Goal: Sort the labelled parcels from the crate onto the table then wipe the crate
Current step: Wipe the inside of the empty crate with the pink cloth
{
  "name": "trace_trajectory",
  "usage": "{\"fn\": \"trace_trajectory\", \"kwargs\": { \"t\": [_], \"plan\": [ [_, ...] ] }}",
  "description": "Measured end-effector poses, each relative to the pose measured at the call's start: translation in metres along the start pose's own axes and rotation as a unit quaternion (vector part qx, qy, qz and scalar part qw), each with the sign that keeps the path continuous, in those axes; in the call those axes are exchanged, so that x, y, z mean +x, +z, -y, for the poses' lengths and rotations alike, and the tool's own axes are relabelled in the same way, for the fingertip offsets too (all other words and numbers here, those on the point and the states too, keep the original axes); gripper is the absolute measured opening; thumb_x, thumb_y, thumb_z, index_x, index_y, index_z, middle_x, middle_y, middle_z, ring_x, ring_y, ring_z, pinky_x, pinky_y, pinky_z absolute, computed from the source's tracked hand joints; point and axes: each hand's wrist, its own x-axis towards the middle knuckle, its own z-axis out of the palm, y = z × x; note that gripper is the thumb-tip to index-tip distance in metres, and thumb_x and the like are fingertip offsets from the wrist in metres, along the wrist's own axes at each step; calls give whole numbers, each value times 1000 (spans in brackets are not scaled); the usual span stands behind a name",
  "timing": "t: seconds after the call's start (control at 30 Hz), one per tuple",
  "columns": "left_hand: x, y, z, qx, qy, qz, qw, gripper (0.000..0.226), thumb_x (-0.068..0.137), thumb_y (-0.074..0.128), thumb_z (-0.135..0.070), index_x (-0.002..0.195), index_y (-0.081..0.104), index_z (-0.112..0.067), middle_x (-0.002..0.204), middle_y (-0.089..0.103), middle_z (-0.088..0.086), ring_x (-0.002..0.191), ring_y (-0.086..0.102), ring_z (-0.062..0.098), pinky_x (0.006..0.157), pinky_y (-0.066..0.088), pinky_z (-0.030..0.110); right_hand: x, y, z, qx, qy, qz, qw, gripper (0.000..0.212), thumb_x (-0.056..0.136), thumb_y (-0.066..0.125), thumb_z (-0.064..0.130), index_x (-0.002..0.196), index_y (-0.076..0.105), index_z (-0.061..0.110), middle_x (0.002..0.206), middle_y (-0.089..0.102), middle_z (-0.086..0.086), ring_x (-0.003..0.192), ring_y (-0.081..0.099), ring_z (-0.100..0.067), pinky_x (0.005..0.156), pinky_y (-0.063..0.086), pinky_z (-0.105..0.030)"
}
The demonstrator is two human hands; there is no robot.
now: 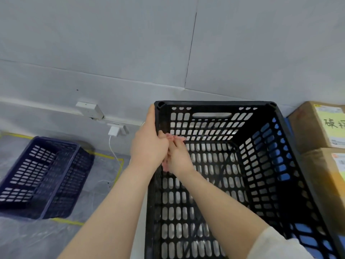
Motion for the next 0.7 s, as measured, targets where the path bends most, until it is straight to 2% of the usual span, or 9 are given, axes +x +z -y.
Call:
{"fn": "trace_trajectory", "kwargs": {
  "t": [0.07,0.1,0.2,0.27,0.3,0.4,0.57,0.63,0.7],
  "plan": [
    [-1,0,-4,14,-10,2,1000,76,90,44,-8,151,14,-42,120,62,6,103,59,30,86,48,36,11,-23,13,11,59,-12,998,27,90,55,12,116,61,16,105,59,0,93,56,-15,68,42,-16],
    [-2,0,-5,14,-18,6,1000,76,90,44,-8,151,15,-42,119,62,6,105,58,30,83,45,32,11,-35,22,52,82,-50,994,22,88,56,12,107,64,18,96,61,4,86,58,-11,63,40,-15],
    [-5,-2,-5,-7,-20,8,1000,78,86,43,-5,149,18,-45,112,64,7,101,59,31,82,48,36,-16,-74,54,180,84,-239,950,28,79,59,3,101,65,20,105,56,6,93,52,5,76,41,-9],
    [-5,-3,-8,-16,-13,10,1000,79,85,42,-4,148,19,-46,109,64,5,98,59,31,83,50,40,-27,-92,66,176,-26,-356,917,38,76,58,-5,110,65,12,115,48,0,105,47,1,87,39,-9],
    [-5,-3,-9,-19,-10,10,1000,78,85,42,-4,147,19,-46,109,64,4,98,59,31,84,51,42,-22,-95,67,148,-84,-381,909,44,76,58,-7,116,64,8,120,46,-5,112,46,-7,93,41,-15],
    [-6,-4,-10,-24,-11,6,1000,76,87,42,-4,147,22,-45,108,65,3,98,59,31,84,51,42,6,-85,57,10,-163,-355,921,55,79,66,-4,131,59,12,131,40,-12,120,39,-29,101,40,-40],
    [-6,-5,-11,-26,-4,8,1000,73,88,42,-5,145,25,-45,100,64,0,94,60,29,82,51,41,19,-51,27,-99,-176,-355,913,59,81,68,-2,132,51,22,136,36,-7,116,36,-29,101,42,-42],
    [-6,-5,-11,-25,-8,12,1000,67,92,43,-13,147,23,-44,104,64,0,97,60,27,83,50,38,10,-38,3,-130,-171,-268,939,58,85,64,4,133,50,34,139,37,-4,122,42,-25,102,43,-35],
    [-5,-4,-7,-16,-18,9,1000,71,92,43,-13,150,17,-44,116,64,3,101,60,28,87,51,41,-2,-23,-18,-167,-161,-149,961,64,74,73,1,127,55,33,135,45,-7,112,57,-31,81,57,-37]
  ]
}}
